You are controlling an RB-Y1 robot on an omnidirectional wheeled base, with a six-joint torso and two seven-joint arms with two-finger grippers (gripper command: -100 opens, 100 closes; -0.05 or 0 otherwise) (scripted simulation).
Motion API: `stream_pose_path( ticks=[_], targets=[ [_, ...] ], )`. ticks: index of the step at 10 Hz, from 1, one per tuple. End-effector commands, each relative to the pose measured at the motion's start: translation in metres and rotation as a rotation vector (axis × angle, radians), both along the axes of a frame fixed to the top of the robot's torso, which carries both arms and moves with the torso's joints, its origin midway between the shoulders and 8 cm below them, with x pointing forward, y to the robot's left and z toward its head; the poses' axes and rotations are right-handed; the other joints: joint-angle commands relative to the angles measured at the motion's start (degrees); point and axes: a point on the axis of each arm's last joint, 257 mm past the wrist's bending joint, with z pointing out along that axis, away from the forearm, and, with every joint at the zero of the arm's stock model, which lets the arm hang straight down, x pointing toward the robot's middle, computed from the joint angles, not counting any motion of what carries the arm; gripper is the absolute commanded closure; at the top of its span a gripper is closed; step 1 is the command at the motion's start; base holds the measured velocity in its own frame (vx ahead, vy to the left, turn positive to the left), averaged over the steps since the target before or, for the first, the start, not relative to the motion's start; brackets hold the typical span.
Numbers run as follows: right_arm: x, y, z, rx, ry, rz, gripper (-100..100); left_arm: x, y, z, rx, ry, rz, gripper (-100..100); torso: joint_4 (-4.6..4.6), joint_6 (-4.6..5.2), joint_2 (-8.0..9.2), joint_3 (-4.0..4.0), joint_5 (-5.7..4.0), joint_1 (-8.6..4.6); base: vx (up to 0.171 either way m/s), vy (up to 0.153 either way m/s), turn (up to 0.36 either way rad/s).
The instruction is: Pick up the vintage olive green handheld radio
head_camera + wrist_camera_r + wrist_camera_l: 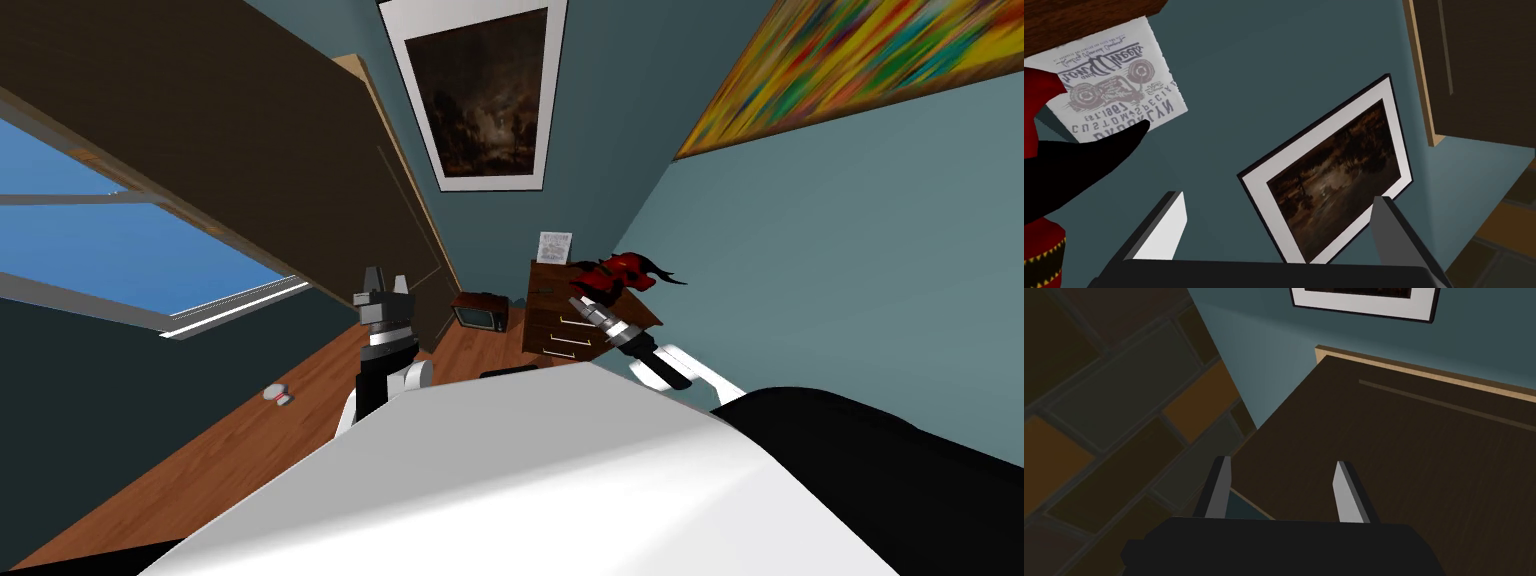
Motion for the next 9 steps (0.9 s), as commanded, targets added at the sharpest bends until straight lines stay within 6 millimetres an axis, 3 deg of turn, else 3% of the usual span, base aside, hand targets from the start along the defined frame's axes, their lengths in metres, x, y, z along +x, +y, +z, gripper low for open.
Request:
stream_pose_path(
  ticks=[1,3,4,5,6,8,9],
  targets=[
    [-0.007,-0.021,-0.019,-0.093,0.051,-0.013,-100,0.0,0.0,0.0,0.0,0.0,0.0,0,0.0,0.0,0.0,0.0,0.0,0.0,-0.034,-0.007,0.167],
    [-0.006,-0.019,-0.019,-0.124,0.059,0.013,-100,0.0,0.0,0.0,0.0,0.0,0.0,0,-0.01,0.0,-0.05,-0.03,0.0,0.02,-0.019,-0.004,0.04],
    [-0.012,-0.039,-0.034,-0.2,0.103,0.002,-100,0.0,0.0,0.0,0.0,0.0,0.0,0,-0.02,0.01,-0.09,-0.05,0.01,0.05,-0.024,0.007,0.183],
    [-0.011,-0.038,-0.033,-0.216,0.106,0.016,-100,0.0,0.0,0.0,0.0,0.0,0.0,0,-0.02,-0.03,-0.08,-0.05,0.01,0.07,-0.026,0.003,0.116],
    [-0.019,-0.058,-0.047,-0.285,0.149,0.004,-100,0.0,0.0,0.0,0.0,0.0,0.0,0,-0.02,-0.01,-0.08,-0.05,0.02,0.06,-0.03,0.007,0.162],
    [-0.017,-0.056,-0.046,-0.316,0.156,0.032,-100,0.0,0.0,0.0,0.0,0.0,0.0,0,-0.02,-0.01,-0.08,-0.05,0.01,0.06,-0.017,0.003,0.054],
    [-0.025,-0.077,-0.059,-0.388,0.2,0.027,-100,0.0,0.0,0.0,0.0,0.0,0.0,0,-0.03,0.0,-0.12,-0.07,0.01,0.07,-0.011,0.015,0.193]
  ],
)
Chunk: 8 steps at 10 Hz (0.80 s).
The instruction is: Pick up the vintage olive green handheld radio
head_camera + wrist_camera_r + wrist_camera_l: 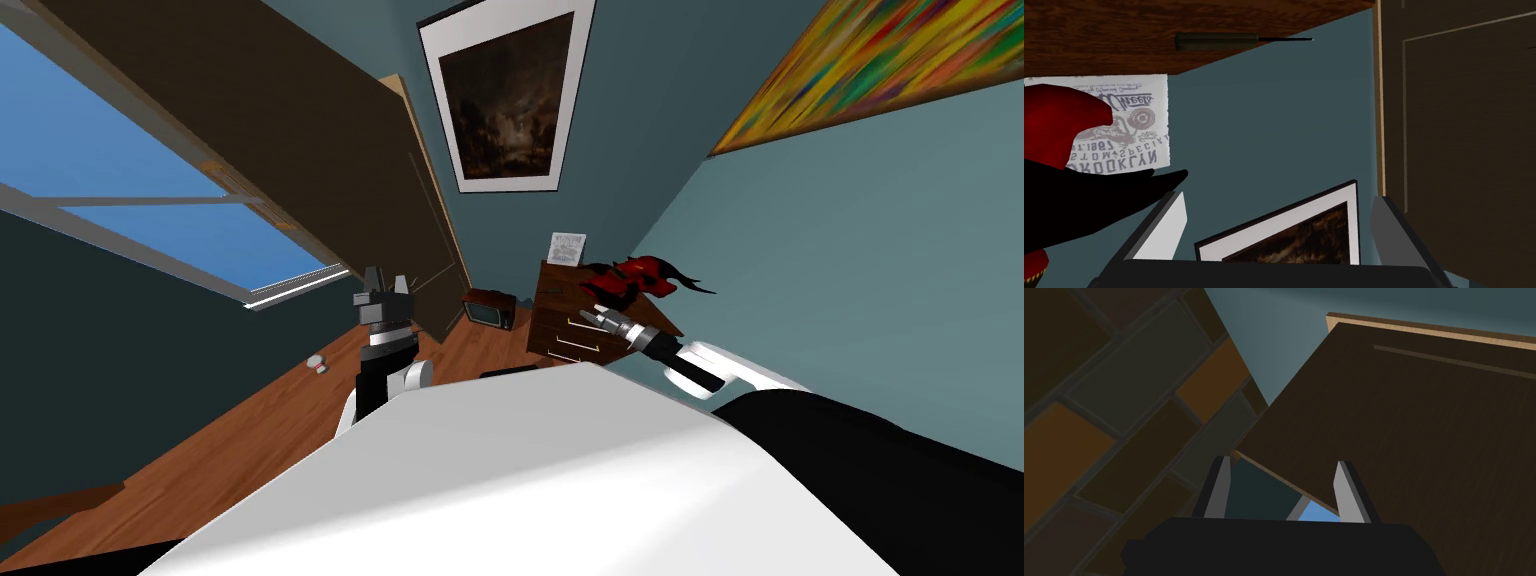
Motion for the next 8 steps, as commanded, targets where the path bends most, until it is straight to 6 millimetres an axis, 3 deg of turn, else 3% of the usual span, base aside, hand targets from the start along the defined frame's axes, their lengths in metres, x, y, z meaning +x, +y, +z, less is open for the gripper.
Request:
stream_pose_path(
  ticks=[1,2,3,4,5,6,7,8],
  targets=[
    [-0.001,-0.009,-0.005,-0.056,0.027,0.02,-100,0.0,0.0,0.0,0.0,0.0,0.0,0,0.0,0.0,0.0,0.0,0.0,0.0,-0.014,0.011,0.111],
    [-0.01,-0.03,-0.016,-0.123,0.069,0.014,-100,0.0,0.0,0.0,0.0,0.0,0.0,0,0.0,0.03,0.0,0.0,0.0,0.0,-0.017,0.02,0.215],
    [-0.008,-0.028,-0.015,-0.146,0.077,0.039,-100,0.0,0.0,0.0,0.0,0.0,0.0,0,0.0,0.0,0.0,0.0,0.0,0.02,-0.013,0.014,0.096],
    [-0.018,-0.049,-0.025,-0.207,0.119,0.034,-100,0.0,0.0,0.0,0.0,0.0,0.0,0,0.0,0.05,0.0,0.0,0.0,0.01,-0.01,0.026,0.16],
    [-0.015,-0.047,-0.023,-0.231,0.127,0.062,-100,0.0,0.0,0.0,0.0,0.0,0.0,0,0.0,0.01,-0.02,-0.01,0.01,0.05,-0.004,0.023,0.105],
    [-0.025,-0.067,-0.032,-0.291,0.171,0.062,-100,0.0,0.0,0.0,0.0,0.0,0.0,0,0.0,0.04,-0.03,-0.02,0.01,0.04,0.005,0.031,0.209],
    [-0.022,-0.065,-0.031,-0.31,0.177,0.084,-100,0.0,0.0,0.0,0.0,0.0,0.0,0,-0.01,0.01,-0.06,-0.03,0.02,0.07,0.004,0.023,0.105],
    [-0.032,-0.082,-0.038,-0.365,0.219,0.094,-100,0.0,0.0,0.0,0.0,0.0,0.0,0,-0.01,0.04,-0.08,-0.04,0.01,0.05,0.004,0.036,0.215]
  ],
)
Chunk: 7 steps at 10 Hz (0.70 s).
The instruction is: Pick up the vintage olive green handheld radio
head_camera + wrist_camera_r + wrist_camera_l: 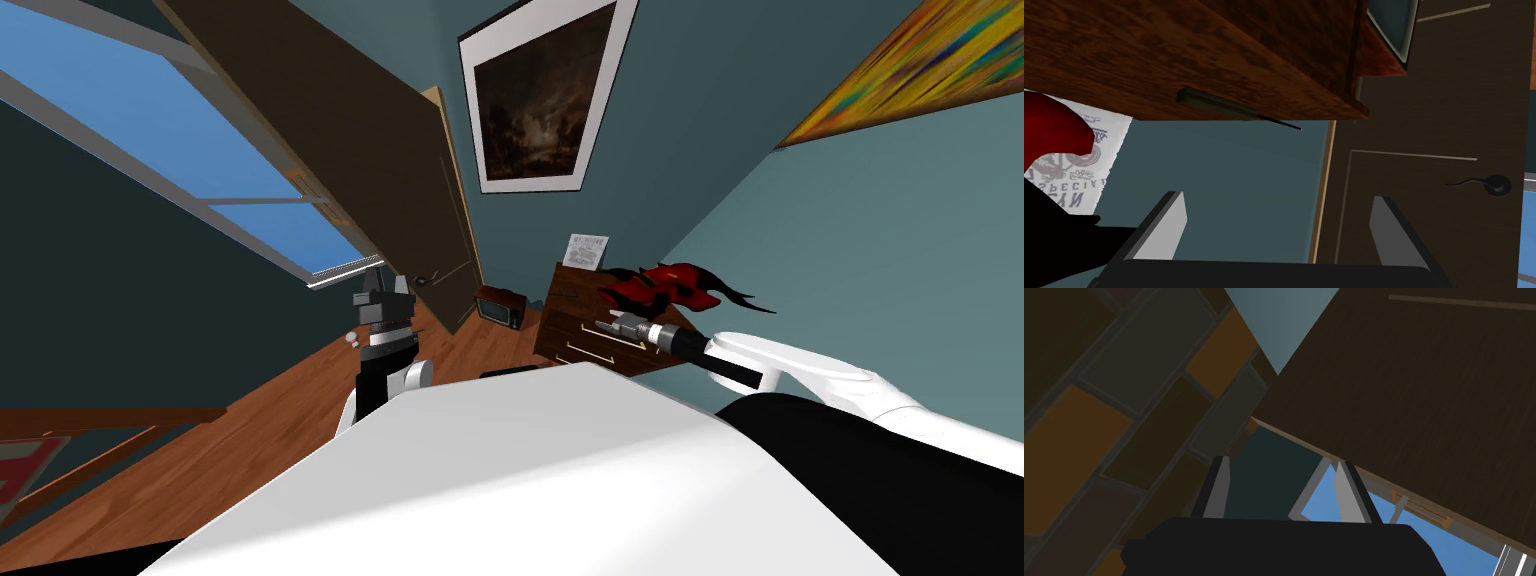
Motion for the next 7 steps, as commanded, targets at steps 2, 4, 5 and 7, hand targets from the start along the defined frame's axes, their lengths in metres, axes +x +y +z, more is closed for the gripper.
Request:
stream_pose_path(
  ticks=[2,4,5,7],
  targets=[
    [0.0,-0.008,-0.002,-0.052,0.034,0.033,-100,0.0,0.0,0.0,0.0,0.0,0.0,0,0.0,0.04,-0.01,-0.01,0.0,-0.02,0.009,0.017,0.024],
    [-0.006,-0.024,-0.008,-0.122,0.087,0.063,-100,0.0,0.0,0.0,0.0,0.0,0.0,0,-0.01,-0.01,-0.03,-0.02,0.0,-0.01,0.017,0.028,0.152],
    [-0.017,-0.042,-0.014,-0.172,0.134,0.07,-100,0.0,0.0,0.0,0.0,0.0,0.0,0,-0.01,0.04,-0.04,-0.02,0.0,-0.02,0.027,0.037,0.152],
    [-0.024,-0.057,-0.018,-0.232,0.19,0.102,-100,0.0,0.0,0.0,0.0,0.0,0.0,0,-0.02,0.04,-0.08,-0.05,0.0,0.01,0.035,0.035,0.163]
  ],
)
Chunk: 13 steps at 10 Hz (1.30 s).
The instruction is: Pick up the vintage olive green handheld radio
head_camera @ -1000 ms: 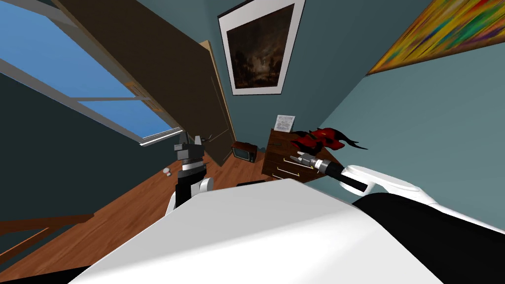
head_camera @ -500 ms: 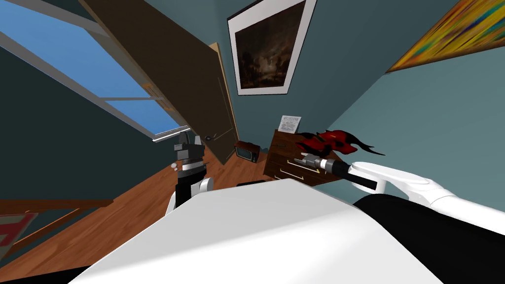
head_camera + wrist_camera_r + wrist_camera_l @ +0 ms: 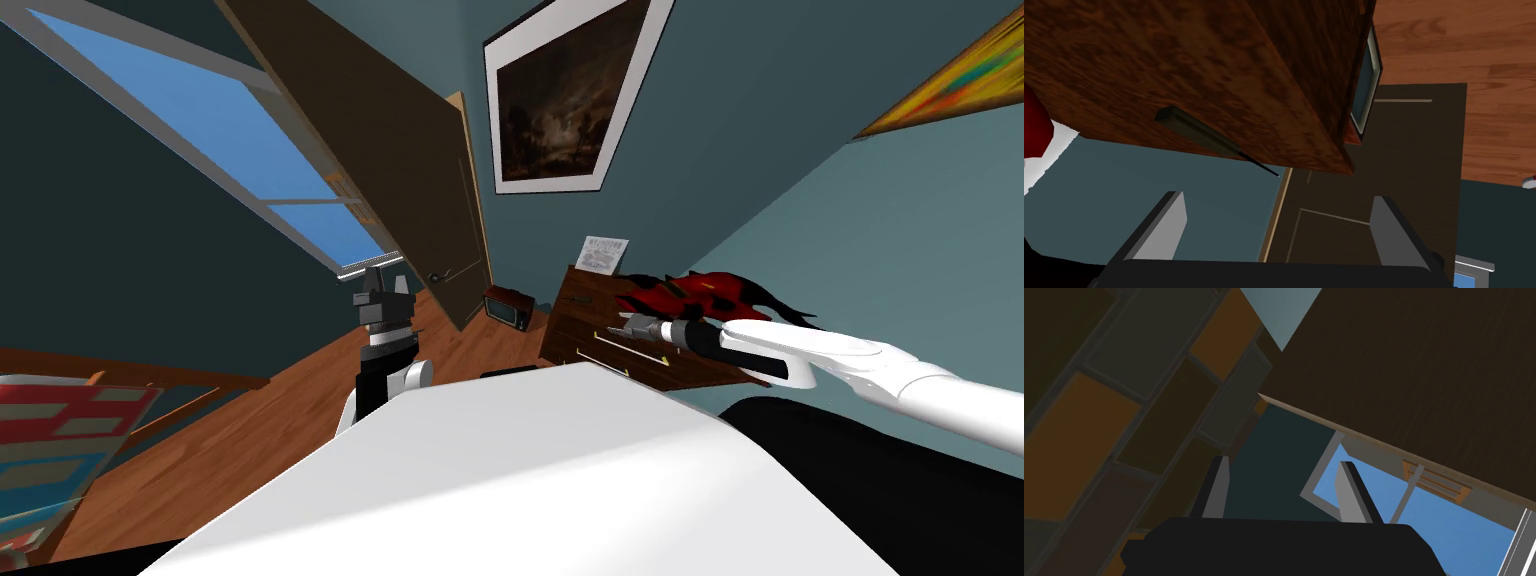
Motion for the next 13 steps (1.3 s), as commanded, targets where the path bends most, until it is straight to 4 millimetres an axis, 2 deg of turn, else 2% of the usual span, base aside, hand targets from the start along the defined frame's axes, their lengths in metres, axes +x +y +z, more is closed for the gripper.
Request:
stream_pose_path(
  ticks=[1,2,3,4,5,6,7,8,9,11,12,13],
  targets=[
    [-0.001,-0.004,-0.001,-0.036,0.032,0.03,-100,0.0,0.0,0.0,0.0,0.0,0.0,0,0.0,0.0,0.0,0.0,0.0,0.0,0.038,0.028,0.093],
    [-0.011,-0.02,-0.007,-0.079,0.081,0.04,-100,0.0,0.0,0.0,0.0,0.0,0.0,0,0.0,0.05,0.01,0.0,0.0,-0.02,0.047,0.04,0.116],
    [-0.007,-0.018,-0.005,-0.089,0.087,0.06,-100,0.0,0.0,0.0,0.0,0.0,0.0,0,0.0,0.04,-0.01,0.0,0.0,0.01,0.04,0.027,0.099],
    [-0.018,-0.032,-0.01,-0.127,0.136,0.069,-100,0.0,0.0,0.0,0.0,0.0,0.0,0,0.0,0.04,0.0,0.0,-0.01,-0.02,0.057,0.041,0.176],
    [-0.014,-0.03,-0.009,-0.136,0.142,0.089,-100,0.0,0.0,0.0,0.0,0.0,0.0,0,-0.01,0.02,-0.06,-0.03,0.0,0.02,0.047,0.033,0.101],
    [-0.023,-0.043,-0.014,-0.172,0.193,0.104,-100,0.0,0.0,0.0,0.0,0.0,0.0,0,-0.01,0.05,-0.03,-0.02,0.0,0.01,0.057,0.038,0.186],
    [-0.02,-0.041,-0.013,-0.178,0.197,0.116,-100,0.0,0.0,0.0,0.0,0.0,0.0,0,-0.01,0.02,-0.06,-0.04,0.0,0.02,0.053,0.018,0.081],
    [-0.029,-0.052,-0.017,-0.211,0.249,0.134,-100,0.0,0.0,0.0,0.0,0.0,0.0,0,-0.01,0.07,-0.04,-0.03,-0.01,-0.03,0.064,0.017,0.151],
    [-0.027,-0.051,-0.017,-0.215,0.251,0.142,-100,0.0,0.0,0.0,0.0,0.0,0.0,0,-0.02,0.03,-0.08,-0.05,-0.01,-0.05,0.058,0.013,0.078],
    [-0.045,-0.07,-0.024,-0.267,0.353,0.175,-100,0.0,0.0,0.0,0.0,0.0,0.0,0,-0.02,0.04,-0.1,-0.06,-0.01,0.01,0.089,0.042,0.176],
    [-0.041,-0.068,-0.024,-0.273,0.356,0.188,-100,0.0,0.0,0.0,0.0,0.0,0.0,0,-0.05,0.01,-0.23,-0.13,0.01,0.07,0.095,0.026,0.091],
    [-0.048,-0.075,-0.027,-0.296,0.404,0.209,-100,0.0,0.0,0.0,0.0,0.0,0.0,0,-0.05,0.07,-0.2,-0.12,0.0,0.02,0.097,0.011,0.12]
  ],
)
